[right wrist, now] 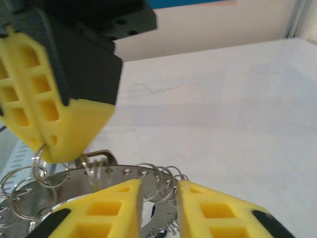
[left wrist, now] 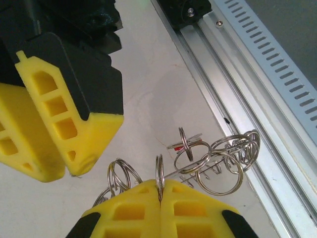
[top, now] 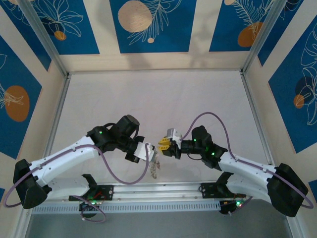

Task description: Put the keys on the keyring

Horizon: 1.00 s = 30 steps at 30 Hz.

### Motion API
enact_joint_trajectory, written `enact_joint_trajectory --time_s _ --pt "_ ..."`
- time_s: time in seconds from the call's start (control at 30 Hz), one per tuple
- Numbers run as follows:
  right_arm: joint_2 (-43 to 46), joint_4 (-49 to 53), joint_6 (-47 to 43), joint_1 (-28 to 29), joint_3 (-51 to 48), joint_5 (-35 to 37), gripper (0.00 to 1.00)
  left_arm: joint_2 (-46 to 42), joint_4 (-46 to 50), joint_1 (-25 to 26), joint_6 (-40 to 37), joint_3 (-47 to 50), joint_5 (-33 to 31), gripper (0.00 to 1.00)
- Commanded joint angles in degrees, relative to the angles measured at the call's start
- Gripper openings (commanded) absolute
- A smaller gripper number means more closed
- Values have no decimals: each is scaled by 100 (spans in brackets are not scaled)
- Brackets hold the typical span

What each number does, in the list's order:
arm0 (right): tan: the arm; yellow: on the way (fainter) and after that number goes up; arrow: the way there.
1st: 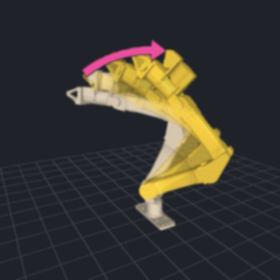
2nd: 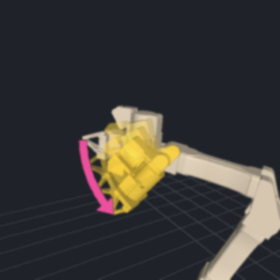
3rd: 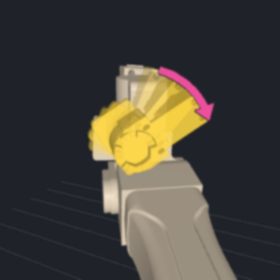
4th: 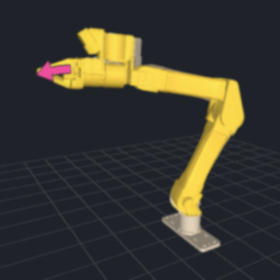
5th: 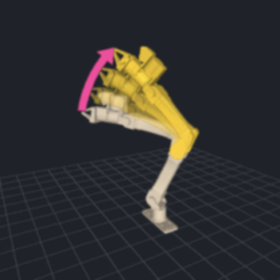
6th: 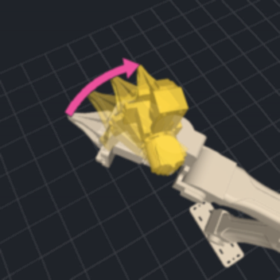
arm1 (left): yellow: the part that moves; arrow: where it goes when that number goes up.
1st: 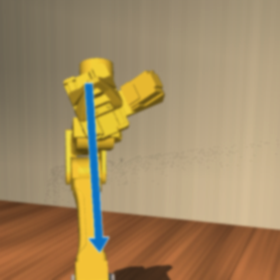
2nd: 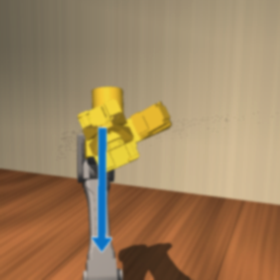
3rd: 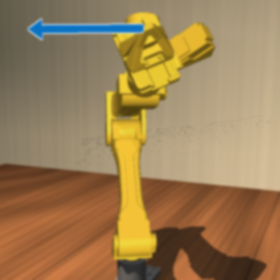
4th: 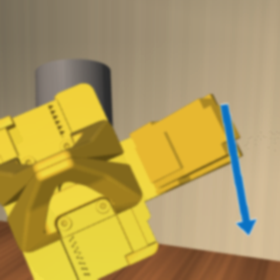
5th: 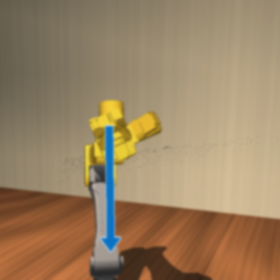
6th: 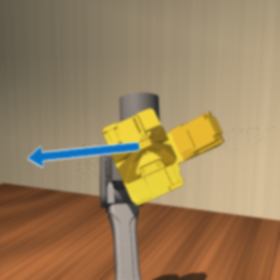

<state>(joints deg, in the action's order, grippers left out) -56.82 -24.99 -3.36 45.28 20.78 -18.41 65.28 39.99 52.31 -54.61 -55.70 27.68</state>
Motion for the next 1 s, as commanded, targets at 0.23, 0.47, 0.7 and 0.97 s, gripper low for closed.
enact_joint_trajectory --time_s 0.23,0.47,0.7,0.97 --pt "933 609 -587 -74 -165 -693 43 -128 61 1 -240 6 393 0" --pt "969 865 -790 -27 -37 -977 52 -86 130 1 -270 -59 519 0" --pt "251 698 -13 351 280 314 49 -99 166 6 -285 -79 582 0" --pt "557 895 1078 -106 179 700 46 -152 194 6 -287 -46 574 0"
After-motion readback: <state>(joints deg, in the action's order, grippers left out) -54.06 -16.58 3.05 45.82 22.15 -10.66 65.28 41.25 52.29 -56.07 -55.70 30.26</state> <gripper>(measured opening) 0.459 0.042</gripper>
